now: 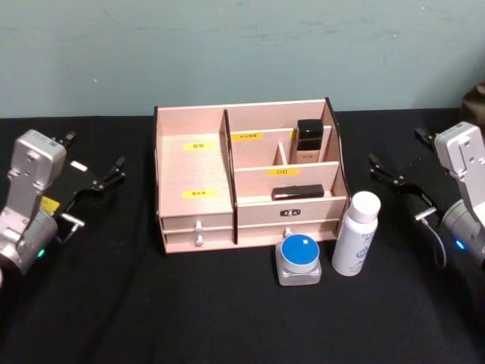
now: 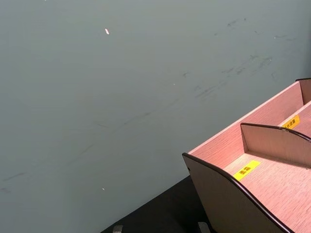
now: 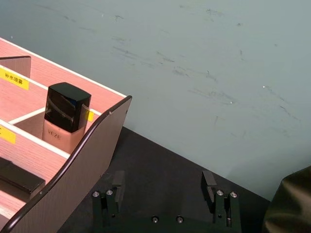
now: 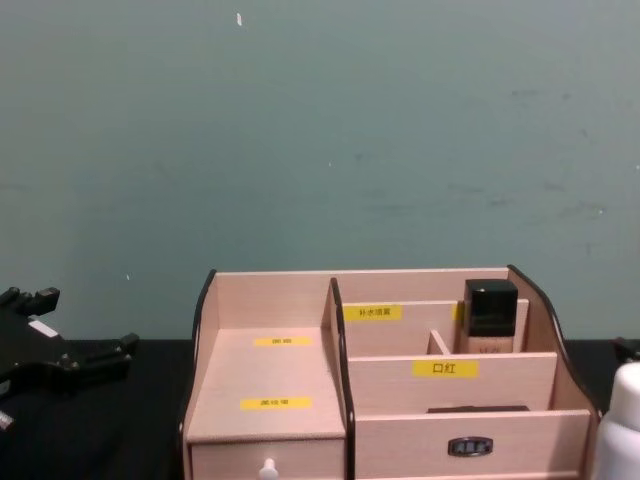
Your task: Pick up the facial cleanser and watermelon frost from the table and place them into the tiered storage box.
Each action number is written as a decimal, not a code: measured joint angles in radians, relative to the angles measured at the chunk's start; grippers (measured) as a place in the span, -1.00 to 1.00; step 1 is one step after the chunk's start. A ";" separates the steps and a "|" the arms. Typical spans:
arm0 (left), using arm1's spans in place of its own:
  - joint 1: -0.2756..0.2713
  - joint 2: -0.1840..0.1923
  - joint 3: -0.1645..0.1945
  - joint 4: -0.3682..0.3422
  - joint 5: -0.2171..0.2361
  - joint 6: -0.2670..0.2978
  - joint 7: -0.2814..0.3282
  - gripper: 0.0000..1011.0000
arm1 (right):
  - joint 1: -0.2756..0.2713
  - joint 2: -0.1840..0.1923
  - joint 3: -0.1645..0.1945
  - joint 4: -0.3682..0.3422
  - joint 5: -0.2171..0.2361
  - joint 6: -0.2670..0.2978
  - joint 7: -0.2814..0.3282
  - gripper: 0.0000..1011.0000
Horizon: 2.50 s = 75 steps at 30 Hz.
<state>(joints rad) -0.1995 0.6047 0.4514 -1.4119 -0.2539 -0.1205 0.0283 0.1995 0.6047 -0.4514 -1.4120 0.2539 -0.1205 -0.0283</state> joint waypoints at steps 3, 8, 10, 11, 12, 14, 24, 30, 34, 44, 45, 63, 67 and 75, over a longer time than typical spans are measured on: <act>0.000 0.000 0.000 0.000 0.000 0.000 0.000 0.98 | 0.000 0.000 0.000 0.000 0.000 0.000 0.000 0.98; 0.000 0.000 0.000 0.000 0.000 0.000 0.000 0.98 | 0.000 0.000 0.000 0.000 0.000 0.000 0.000 0.98; 0.000 0.000 0.000 0.000 0.000 0.000 0.000 0.98 | 0.000 0.000 0.000 0.000 0.000 0.000 0.000 0.98; 0.000 0.000 0.000 0.000 0.000 0.000 0.000 0.98 | 0.000 0.000 0.000 0.000 0.000 0.000 0.000 0.98; 0.000 0.000 0.000 0.000 0.000 0.000 0.000 0.98 | 0.000 0.000 0.000 0.000 0.000 0.000 0.000 0.98; 0.000 0.000 0.000 0.000 0.000 0.000 0.000 0.98 | 0.000 0.000 0.000 0.000 0.000 0.000 0.000 0.98; 0.000 0.000 0.000 0.000 0.000 0.000 0.000 0.98 | 0.000 0.000 0.000 0.000 0.000 0.000 0.000 0.98; 0.000 0.000 0.000 0.000 0.000 0.000 0.000 0.98 | 0.000 0.000 0.000 0.000 0.000 0.000 0.000 0.98; 0.000 0.000 0.000 0.000 0.000 0.000 0.000 0.98 | 0.000 0.000 0.000 0.000 0.000 0.000 0.000 0.98; 0.000 0.000 0.000 0.000 0.000 0.000 0.000 0.98 | 0.000 0.000 0.000 0.000 0.000 0.000 0.000 0.98; 0.000 0.000 0.000 0.000 0.000 0.000 0.000 0.98 | 0.000 0.000 0.000 0.000 0.000 0.000 0.000 0.98; 0.000 0.000 0.000 0.000 0.000 0.000 0.000 0.98 | -0.049 0.014 0.087 -0.110 0.081 0.006 0.076 0.98; 0.000 0.000 0.000 0.000 0.000 0.000 0.000 0.98 | -0.101 0.041 0.132 -0.190 0.122 0.018 0.090 0.98; 0.000 0.000 0.000 0.000 0.000 0.000 0.000 0.98 | -0.278 0.127 0.249 -0.413 0.219 0.085 0.113 0.98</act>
<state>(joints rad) -0.1995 0.6047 0.4514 -1.4119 -0.2539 -0.1205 0.0283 -0.0781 0.7321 -0.2021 -1.8245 0.4729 -0.0353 0.0849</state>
